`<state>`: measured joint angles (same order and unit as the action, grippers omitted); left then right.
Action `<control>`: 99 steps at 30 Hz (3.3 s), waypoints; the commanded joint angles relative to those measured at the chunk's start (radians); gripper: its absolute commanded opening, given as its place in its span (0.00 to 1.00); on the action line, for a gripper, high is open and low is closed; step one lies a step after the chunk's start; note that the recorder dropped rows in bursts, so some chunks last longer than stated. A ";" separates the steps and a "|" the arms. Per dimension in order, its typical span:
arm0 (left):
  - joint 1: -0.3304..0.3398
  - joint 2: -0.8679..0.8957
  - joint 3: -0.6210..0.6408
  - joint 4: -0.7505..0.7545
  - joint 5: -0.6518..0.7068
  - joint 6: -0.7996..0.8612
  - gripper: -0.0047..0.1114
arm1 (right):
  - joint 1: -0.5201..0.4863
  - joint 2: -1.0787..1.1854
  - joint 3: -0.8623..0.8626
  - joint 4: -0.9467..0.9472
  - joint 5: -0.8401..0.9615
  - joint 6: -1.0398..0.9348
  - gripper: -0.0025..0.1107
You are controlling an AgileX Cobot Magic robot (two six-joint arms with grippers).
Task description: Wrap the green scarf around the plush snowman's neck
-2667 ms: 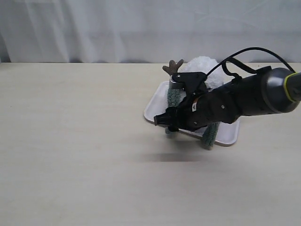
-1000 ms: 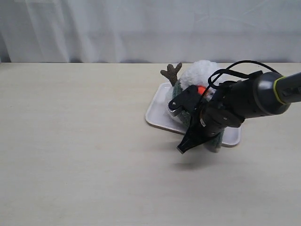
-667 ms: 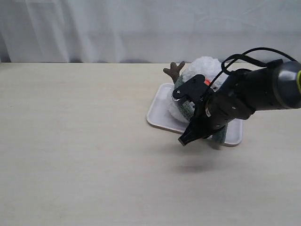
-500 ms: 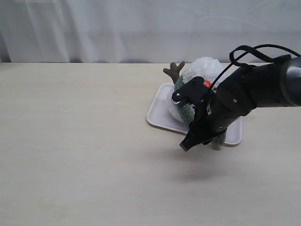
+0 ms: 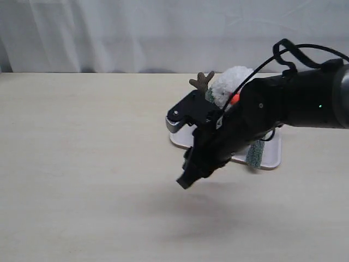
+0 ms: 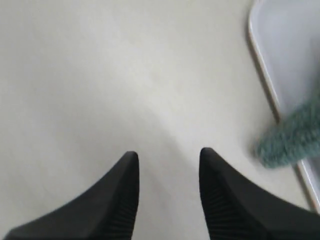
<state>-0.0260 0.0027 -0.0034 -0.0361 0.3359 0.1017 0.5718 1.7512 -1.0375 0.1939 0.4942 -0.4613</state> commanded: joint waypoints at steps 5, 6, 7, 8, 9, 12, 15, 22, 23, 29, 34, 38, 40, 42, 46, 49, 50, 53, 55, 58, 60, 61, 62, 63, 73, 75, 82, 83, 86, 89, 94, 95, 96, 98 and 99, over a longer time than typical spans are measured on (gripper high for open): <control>0.002 -0.003 0.003 -0.002 -0.013 -0.001 0.04 | 0.036 0.208 -0.351 -0.075 0.093 0.379 0.35; 0.002 -0.003 0.003 -0.002 -0.013 -0.001 0.04 | 0.036 0.240 -0.398 -0.126 0.130 0.425 0.35; 0.002 -0.003 0.003 -0.002 -0.013 -0.001 0.04 | 0.036 0.273 -0.442 -0.178 0.164 0.461 0.35; 0.002 -0.003 0.003 -0.002 -0.013 -0.001 0.04 | 0.036 0.306 -0.474 -0.211 0.190 0.484 0.35; 0.002 -0.003 0.003 -0.002 -0.013 -0.001 0.04 | 0.036 0.337 -0.511 -0.237 0.223 0.503 0.35; 0.002 -0.003 0.003 -0.002 -0.013 -0.001 0.04 | 0.036 0.409 -0.602 -0.291 0.303 0.569 0.35; 0.002 -0.003 0.003 -0.002 -0.013 -0.001 0.04 | 0.036 0.461 -0.663 -0.355 0.343 0.675 0.35; 0.002 -0.003 0.003 -0.002 -0.013 -0.001 0.04 | 0.036 0.541 -0.744 -0.367 0.343 0.690 0.36; 0.002 -0.003 0.003 -0.002 -0.013 -0.001 0.04 | 0.036 0.552 -0.751 -0.367 0.343 0.699 0.36; 0.002 -0.003 0.003 -0.002 -0.013 -0.001 0.04 | 0.036 0.580 -0.765 -0.435 0.337 0.764 0.36; 0.002 -0.003 0.003 -0.002 -0.013 -0.001 0.04 | 0.036 0.592 -0.765 -0.501 0.345 0.812 0.36; 0.002 -0.003 0.003 -0.002 -0.013 -0.001 0.04 | 0.036 0.603 -0.765 -0.501 0.318 0.808 0.36; 0.002 -0.003 0.003 -0.002 -0.013 -0.001 0.04 | 0.036 0.614 -0.765 -0.499 0.311 0.808 0.36; 0.002 -0.003 0.003 -0.002 -0.013 -0.001 0.04 | 0.036 0.625 -0.765 -0.498 0.313 0.808 0.36; 0.002 -0.003 0.003 -0.002 -0.013 -0.001 0.04 | 0.036 0.638 -0.765 -0.489 0.323 0.791 0.36; 0.002 -0.003 0.003 -0.002 -0.013 -0.001 0.04 | 0.036 0.638 -0.765 -0.374 0.323 0.622 0.36; 0.002 -0.003 0.003 -0.002 -0.013 -0.001 0.04 | 0.036 0.638 -0.765 -0.324 0.326 0.556 0.36; 0.002 -0.003 0.003 -0.002 -0.013 -0.001 0.04 | 0.036 0.638 -0.765 -0.150 0.364 0.343 0.36; 0.002 -0.003 0.003 -0.002 -0.013 -0.001 0.04 | 0.036 0.638 -0.765 -0.093 0.383 0.299 0.36; 0.002 -0.003 0.003 -0.002 -0.013 -0.001 0.04 | 0.036 0.629 -0.765 -0.097 0.412 0.299 0.36; 0.002 -0.003 0.003 -0.002 -0.013 -0.001 0.04 | 0.036 0.624 -0.765 -0.097 0.440 0.290 0.36; 0.002 -0.003 0.003 -0.002 -0.013 -0.001 0.04 | 0.043 0.619 -0.765 -0.096 0.480 0.254 0.36; 0.002 -0.003 0.003 -0.002 -0.013 -0.001 0.04 | 0.051 0.613 -0.765 -0.108 0.496 0.248 0.36; 0.002 -0.003 0.003 -0.002 -0.013 -0.001 0.04 | 0.054 0.608 -0.765 -0.108 0.488 0.259 0.36; 0.002 -0.003 0.003 -0.002 -0.013 -0.001 0.04 | 0.060 0.438 -0.765 -0.106 0.500 0.292 0.36; 0.002 -0.003 0.003 -0.002 -0.013 -0.001 0.04 | 0.060 0.386 -0.765 -0.106 0.501 0.296 0.36; 0.002 -0.003 0.003 -0.002 -0.013 -0.001 0.04 | 0.060 0.165 -0.608 -0.232 0.355 0.397 0.24; 0.002 -0.003 0.003 -0.002 -0.013 -0.001 0.04 | 0.060 0.135 -0.579 -0.247 0.334 0.403 0.23; 0.002 -0.003 0.003 -0.002 -0.013 -0.001 0.04 | 0.060 0.030 -0.470 -0.301 0.256 0.445 0.20; 0.002 -0.003 0.003 -0.002 -0.013 -0.001 0.04 | 0.060 -0.076 -0.371 -0.403 0.200 0.544 0.20; 0.002 -0.003 0.003 -0.002 -0.013 -0.001 0.04 | 0.022 -0.219 -0.209 -0.601 0.186 0.796 0.20; 0.002 -0.003 0.003 -0.002 -0.013 -0.001 0.04 | 0.007 -0.240 -0.184 -0.622 0.186 0.822 0.20; 0.002 -0.003 0.003 -0.002 -0.013 -0.001 0.04 | -0.019 -0.269 -0.147 -0.628 0.184 0.830 0.20; 0.002 -0.003 0.003 -0.002 -0.013 -0.001 0.04 | -0.066 -0.307 -0.100 -0.628 0.177 0.843 0.20; 0.002 -0.003 0.003 -0.002 -0.013 -0.001 0.04 | -0.094 -0.325 -0.063 -0.628 0.163 0.843 0.20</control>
<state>-0.0260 0.0027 -0.0034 -0.0361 0.3359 0.1017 0.5401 1.4758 -1.1688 -0.4117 0.6855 0.3498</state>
